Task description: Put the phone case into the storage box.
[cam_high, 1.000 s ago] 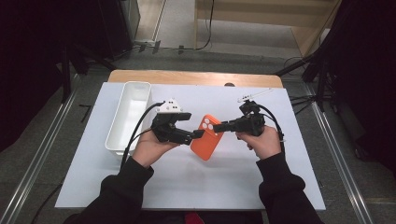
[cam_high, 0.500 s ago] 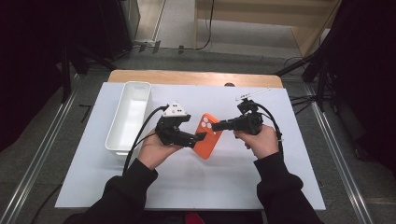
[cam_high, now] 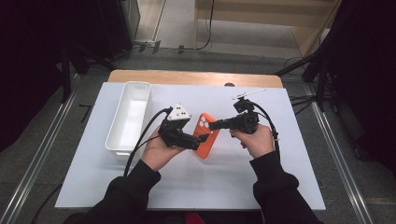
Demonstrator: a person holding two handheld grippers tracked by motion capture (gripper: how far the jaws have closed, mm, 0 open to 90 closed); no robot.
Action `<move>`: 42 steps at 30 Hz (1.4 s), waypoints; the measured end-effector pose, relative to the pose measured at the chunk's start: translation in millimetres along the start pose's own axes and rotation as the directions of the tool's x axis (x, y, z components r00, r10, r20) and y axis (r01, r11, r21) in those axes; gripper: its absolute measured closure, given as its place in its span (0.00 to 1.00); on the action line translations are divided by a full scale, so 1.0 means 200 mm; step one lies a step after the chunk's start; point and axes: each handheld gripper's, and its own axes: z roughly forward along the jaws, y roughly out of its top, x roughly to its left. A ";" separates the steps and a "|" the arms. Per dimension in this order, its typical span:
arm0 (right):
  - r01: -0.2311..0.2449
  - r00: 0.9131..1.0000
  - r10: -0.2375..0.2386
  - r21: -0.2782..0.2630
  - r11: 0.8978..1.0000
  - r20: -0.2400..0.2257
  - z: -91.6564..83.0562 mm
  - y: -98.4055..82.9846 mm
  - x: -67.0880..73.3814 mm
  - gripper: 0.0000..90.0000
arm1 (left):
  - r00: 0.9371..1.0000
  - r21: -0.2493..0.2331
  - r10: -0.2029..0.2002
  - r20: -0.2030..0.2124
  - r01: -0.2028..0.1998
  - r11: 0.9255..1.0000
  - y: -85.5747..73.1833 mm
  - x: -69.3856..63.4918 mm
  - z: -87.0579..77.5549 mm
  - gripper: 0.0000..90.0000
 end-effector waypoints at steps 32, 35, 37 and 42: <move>-0.017 1.000 0.017 -0.015 1.000 -0.003 0.02 0.00 0.02 0.83 | 0.998 -0.028 -0.007 -0.058 0.005 1.000 -0.05 -0.06 0.14 0.02; -0.015 1.000 0.014 -0.018 1.000 -0.005 0.02 0.00 0.03 0.83 | 0.998 -0.038 -0.009 -0.062 0.007 0.999 -0.05 -0.06 0.15 0.02; -0.016 1.000 0.016 -0.019 1.000 -0.007 0.02 0.00 0.03 0.83 | 0.998 -0.034 -0.014 -0.058 0.012 0.999 -0.05 -0.06 0.15 0.02; -0.017 1.000 0.017 -0.016 1.000 -0.014 0.02 0.00 0.04 0.83 | 0.998 -0.045 -0.023 -0.057 0.020 0.999 -0.05 -0.06 0.15 0.02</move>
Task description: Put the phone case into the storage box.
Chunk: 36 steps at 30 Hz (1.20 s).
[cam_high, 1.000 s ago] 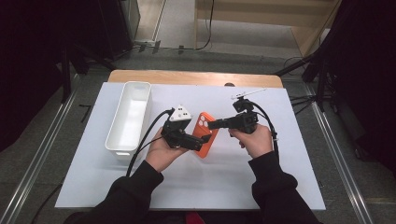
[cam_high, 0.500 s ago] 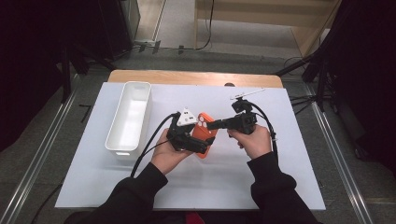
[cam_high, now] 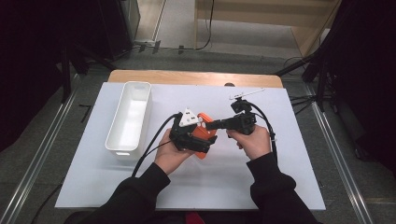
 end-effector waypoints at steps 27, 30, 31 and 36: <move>0.003 1.000 -0.003 -0.003 1.000 0.000 0.02 0.00 0.02 0.83 | 0.999 -0.019 0.009 -0.041 -0.009 1.000 0.00 -0.01 -0.01 0.17; 0.005 1.000 -0.005 -0.005 1.000 0.001 0.02 0.00 0.02 0.83 | 0.999 -0.018 0.010 -0.042 -0.011 1.000 0.01 -0.01 -0.01 0.17; 0.004 1.000 -0.004 -0.005 1.000 -0.001 0.02 0.00 0.02 0.83 | 0.999 -0.017 0.012 -0.045 -0.013 1.000 0.01 -0.01 -0.01 0.17; 0.003 1.000 -0.003 -0.005 1.000 -0.002 0.02 0.00 0.02 0.83 | 0.999 -0.009 0.011 -0.043 -0.012 1.000 0.01 -0.01 -0.02 0.17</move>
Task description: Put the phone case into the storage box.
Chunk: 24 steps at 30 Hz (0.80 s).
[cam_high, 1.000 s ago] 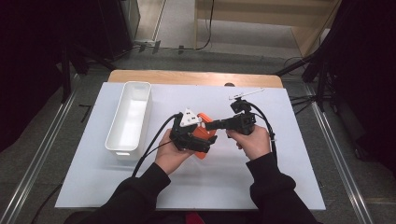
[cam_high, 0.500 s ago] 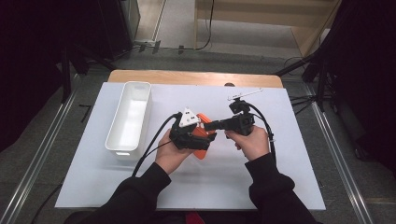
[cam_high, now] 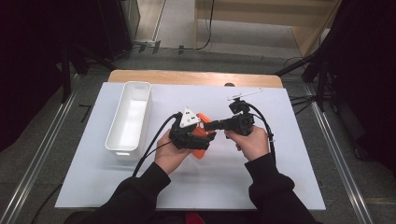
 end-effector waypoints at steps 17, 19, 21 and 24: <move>0.009 1.000 -0.009 -0.026 1.000 0.004 -0.04 0.00 0.01 0.76 | 1.000 0.027 0.010 -0.007 -0.010 1.000 0.01 0.00 0.00 0.18; 0.009 1.000 -0.009 -0.039 0.999 0.006 -0.05 0.00 0.00 0.71 | 1.000 0.028 0.009 -0.007 -0.009 1.000 0.01 0.01 -0.01 0.18; 0.021 1.000 -0.020 -0.050 0.999 0.013 -0.06 0.00 0.00 0.68 | 1.000 0.028 0.004 -0.010 -0.004 1.000 0.01 0.01 -0.01 0.18; 0.024 1.000 -0.023 -0.056 0.998 0.016 -0.08 0.00 0.00 0.63 | 1.000 0.026 -0.018 -0.006 0.018 1.000 0.02 0.03 -0.02 0.18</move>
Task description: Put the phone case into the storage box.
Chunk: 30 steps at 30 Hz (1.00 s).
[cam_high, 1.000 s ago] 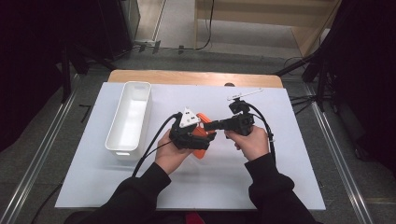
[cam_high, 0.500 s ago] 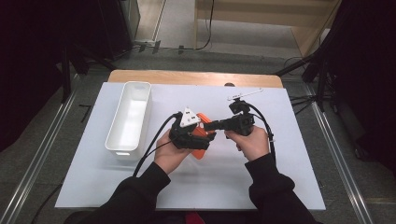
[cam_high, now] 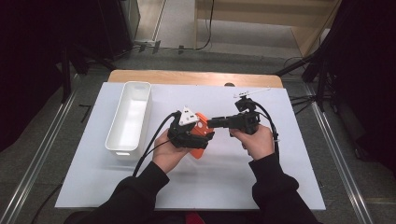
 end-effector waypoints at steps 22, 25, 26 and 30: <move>0.079 0.994 -0.076 -0.036 0.996 0.082 -0.04 -0.05 -0.06 0.46 | 0.999 0.015 -0.027 0.037 0.026 1.000 0.07 0.05 -0.10 0.18; 0.088 0.993 -0.085 -0.033 0.996 0.087 -0.04 -0.06 -0.07 0.45 | 0.999 0.014 -0.029 0.044 0.028 0.999 0.08 0.05 -0.11 0.17; 0.089 0.992 -0.086 -0.028 0.996 0.089 -0.04 -0.06 -0.07 0.45 | 0.999 0.017 -0.026 0.046 0.025 1.000 0.08 0.06 -0.12 0.17; 0.113 0.989 -0.111 -0.017 0.993 0.094 -0.04 -0.08 -0.08 0.42 | 0.998 0.016 -0.034 0.053 0.033 0.999 0.09 0.06 -0.13 0.17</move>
